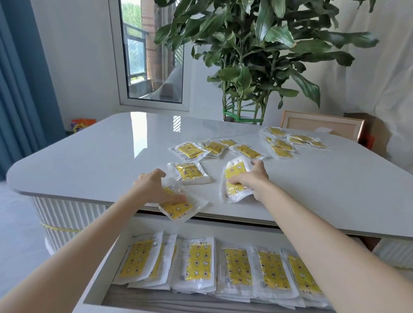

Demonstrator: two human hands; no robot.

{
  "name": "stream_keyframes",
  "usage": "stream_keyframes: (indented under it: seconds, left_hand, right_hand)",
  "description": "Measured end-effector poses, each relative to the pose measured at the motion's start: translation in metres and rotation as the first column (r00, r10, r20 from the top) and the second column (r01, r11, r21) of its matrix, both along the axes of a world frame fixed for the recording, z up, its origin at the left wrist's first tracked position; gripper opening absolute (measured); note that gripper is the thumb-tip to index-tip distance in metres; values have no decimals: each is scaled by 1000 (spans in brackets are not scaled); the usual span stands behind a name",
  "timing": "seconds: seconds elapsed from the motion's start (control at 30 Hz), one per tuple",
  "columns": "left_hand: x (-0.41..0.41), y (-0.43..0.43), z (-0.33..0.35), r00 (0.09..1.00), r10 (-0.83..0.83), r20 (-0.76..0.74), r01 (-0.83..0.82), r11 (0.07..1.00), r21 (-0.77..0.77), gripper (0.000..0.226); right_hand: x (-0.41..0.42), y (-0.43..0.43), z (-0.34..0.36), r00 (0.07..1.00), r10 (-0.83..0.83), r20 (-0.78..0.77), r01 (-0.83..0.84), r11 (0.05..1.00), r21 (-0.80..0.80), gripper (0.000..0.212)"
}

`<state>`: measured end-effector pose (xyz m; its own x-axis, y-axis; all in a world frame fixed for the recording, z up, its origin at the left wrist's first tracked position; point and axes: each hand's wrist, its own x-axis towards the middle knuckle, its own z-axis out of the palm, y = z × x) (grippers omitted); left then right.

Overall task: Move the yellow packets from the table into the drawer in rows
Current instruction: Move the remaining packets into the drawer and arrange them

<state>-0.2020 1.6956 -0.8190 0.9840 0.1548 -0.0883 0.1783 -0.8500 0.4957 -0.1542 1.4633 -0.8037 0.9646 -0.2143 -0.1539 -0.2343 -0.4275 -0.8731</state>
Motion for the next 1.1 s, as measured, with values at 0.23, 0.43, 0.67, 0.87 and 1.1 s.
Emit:
stream_keyframes:
  seconds: [0.23, 0.43, 0.67, 0.87, 1.1]
  left_hand:
    - [4, 34, -1, 999, 47, 10, -44, 979, -197, 95]
    - [14, 58, -6, 996, 83, 20, -76, 964, -255, 81]
    - [24, 65, -4, 997, 75, -19, -77, 979, -187, 47]
    - [23, 64, 1, 997, 48, -58, -57, 984, -171, 45]
    - [7, 62, 5, 996, 77, 37, -66, 967, -245, 81]
  right_hand:
    - [22, 43, 18, 988, 78, 136, -106, 971, 214, 21]
    - [47, 88, 10, 989, 132, 63, -140, 979, 149, 34]
    - [57, 110, -9, 989, 130, -70, -144, 953, -266, 75]
    - [58, 119, 4, 970, 234, -67, -241, 888, -392, 68]
    - [43, 111, -3, 964, 266, -19, -265, 950, -162, 77]
